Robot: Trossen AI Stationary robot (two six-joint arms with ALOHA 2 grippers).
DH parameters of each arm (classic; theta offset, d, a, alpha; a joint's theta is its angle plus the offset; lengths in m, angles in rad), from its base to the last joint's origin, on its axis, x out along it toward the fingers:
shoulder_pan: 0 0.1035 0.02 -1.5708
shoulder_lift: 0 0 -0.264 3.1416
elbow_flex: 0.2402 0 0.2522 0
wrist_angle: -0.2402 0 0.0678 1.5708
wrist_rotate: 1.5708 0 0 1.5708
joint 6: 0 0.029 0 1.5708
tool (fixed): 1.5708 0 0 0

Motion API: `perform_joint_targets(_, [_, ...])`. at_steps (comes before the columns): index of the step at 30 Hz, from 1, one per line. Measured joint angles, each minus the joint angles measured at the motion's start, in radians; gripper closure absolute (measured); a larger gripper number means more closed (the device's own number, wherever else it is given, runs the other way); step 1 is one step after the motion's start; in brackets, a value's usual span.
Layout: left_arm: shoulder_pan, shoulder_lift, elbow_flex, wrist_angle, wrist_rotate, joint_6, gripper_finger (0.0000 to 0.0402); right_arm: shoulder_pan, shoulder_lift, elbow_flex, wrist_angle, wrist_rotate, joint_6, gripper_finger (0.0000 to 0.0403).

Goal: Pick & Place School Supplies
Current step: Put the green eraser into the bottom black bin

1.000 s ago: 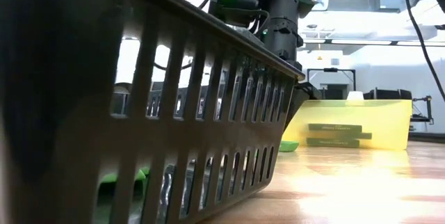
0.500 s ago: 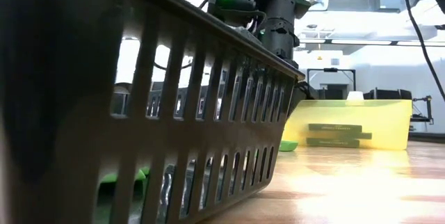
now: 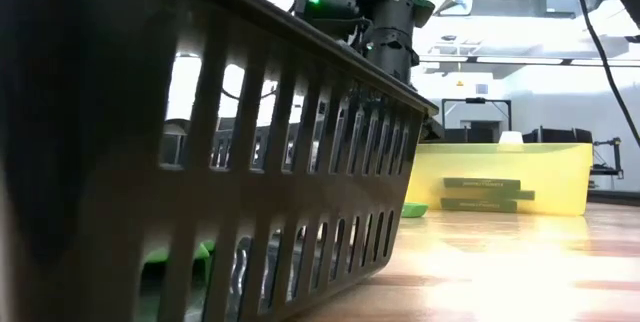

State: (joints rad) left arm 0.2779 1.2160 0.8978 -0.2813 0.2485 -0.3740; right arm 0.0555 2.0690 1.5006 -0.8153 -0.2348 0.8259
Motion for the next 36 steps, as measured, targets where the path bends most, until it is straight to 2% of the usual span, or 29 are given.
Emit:
perform_joint_targets(10, [0.0, 0.0, 0.0, 0.002, 0.0, 0.005, 0.027, 0.012, -0.009, -0.062, 0.026, -0.006, 0.034, 0.0257])
perform_joint_targets(17, [0.0, 0.0, 0.0, 0.002, 0.0, 0.023, 0.027, 0.022, -0.005, -0.065, 0.07, -0.02, 0.062, 0.026])
perform_joint_targets(36, [0.0, 0.0, 0.0, 0.007, 0.0, 0.022, 0.027, 0.034, 0.009, -0.021, 0.051, -0.062, 0.099, 0.026])
